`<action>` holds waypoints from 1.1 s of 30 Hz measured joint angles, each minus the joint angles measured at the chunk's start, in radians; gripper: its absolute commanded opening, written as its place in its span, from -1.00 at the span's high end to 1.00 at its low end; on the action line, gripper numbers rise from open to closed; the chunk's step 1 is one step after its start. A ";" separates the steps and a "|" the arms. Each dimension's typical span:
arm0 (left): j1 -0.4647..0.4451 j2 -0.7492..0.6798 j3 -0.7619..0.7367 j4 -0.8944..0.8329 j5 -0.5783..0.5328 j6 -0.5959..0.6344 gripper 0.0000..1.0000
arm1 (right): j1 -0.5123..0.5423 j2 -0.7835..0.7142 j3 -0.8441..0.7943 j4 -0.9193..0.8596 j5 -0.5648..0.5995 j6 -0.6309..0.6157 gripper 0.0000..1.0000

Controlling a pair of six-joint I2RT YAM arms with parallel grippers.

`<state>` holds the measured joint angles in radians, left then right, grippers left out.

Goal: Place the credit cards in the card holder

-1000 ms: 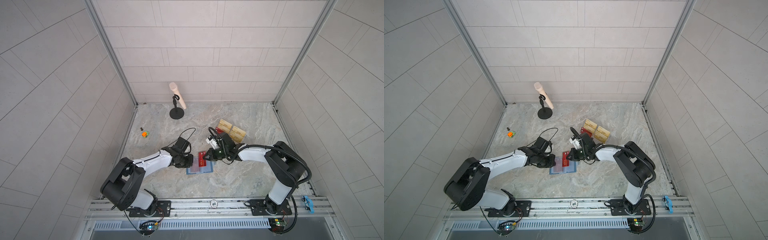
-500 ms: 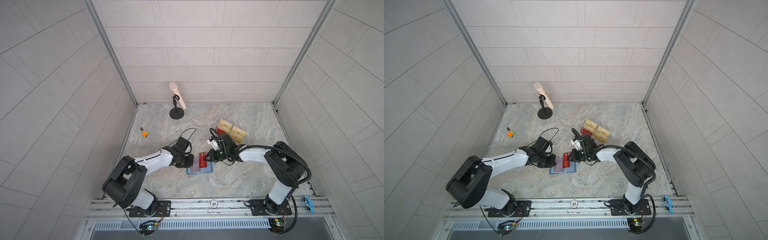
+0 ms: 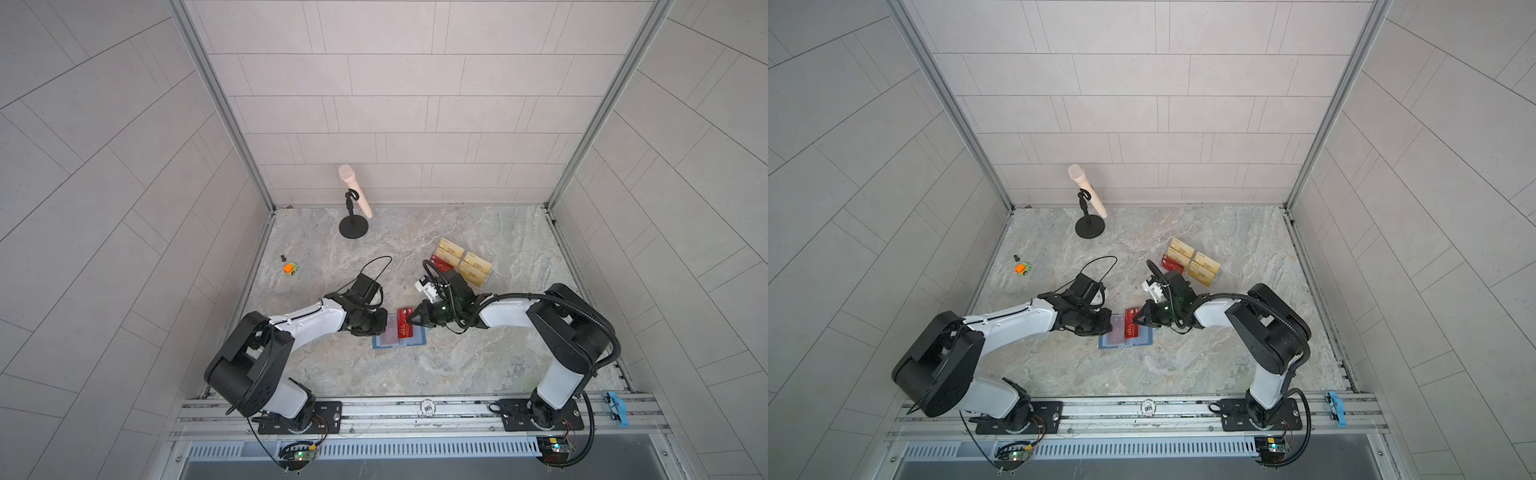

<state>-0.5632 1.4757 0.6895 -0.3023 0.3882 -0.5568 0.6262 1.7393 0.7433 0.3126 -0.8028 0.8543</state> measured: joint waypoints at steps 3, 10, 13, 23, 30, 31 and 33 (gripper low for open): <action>0.000 0.000 0.000 0.000 0.000 0.000 0.91 | 0.000 0.000 -0.009 0.027 -0.007 0.018 1.00; 0.000 0.000 0.000 0.000 0.000 0.000 0.91 | 0.000 0.001 -0.013 0.039 -0.021 0.027 1.00; 0.000 0.000 0.000 0.000 0.000 0.000 0.91 | 0.000 0.002 -0.013 0.042 -0.025 0.030 1.00; 0.000 0.000 0.000 0.000 0.000 0.000 0.91 | 0.000 0.002 -0.038 0.049 -0.028 0.048 1.00; 0.000 0.000 0.000 0.000 0.000 0.000 0.91 | 0.000 0.028 -0.047 0.089 -0.047 0.069 1.00; 0.000 0.000 0.000 0.000 0.000 0.000 0.91 | 0.000 0.032 -0.047 0.093 -0.050 0.071 1.00; 0.000 0.000 0.000 0.000 0.000 0.000 0.91 | 0.000 0.037 -0.047 0.100 -0.055 0.075 1.00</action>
<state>-0.5636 1.4757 0.6895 -0.3023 0.3878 -0.5568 0.6262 1.7767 0.6960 0.4129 -0.8581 0.9295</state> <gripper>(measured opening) 0.052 0.055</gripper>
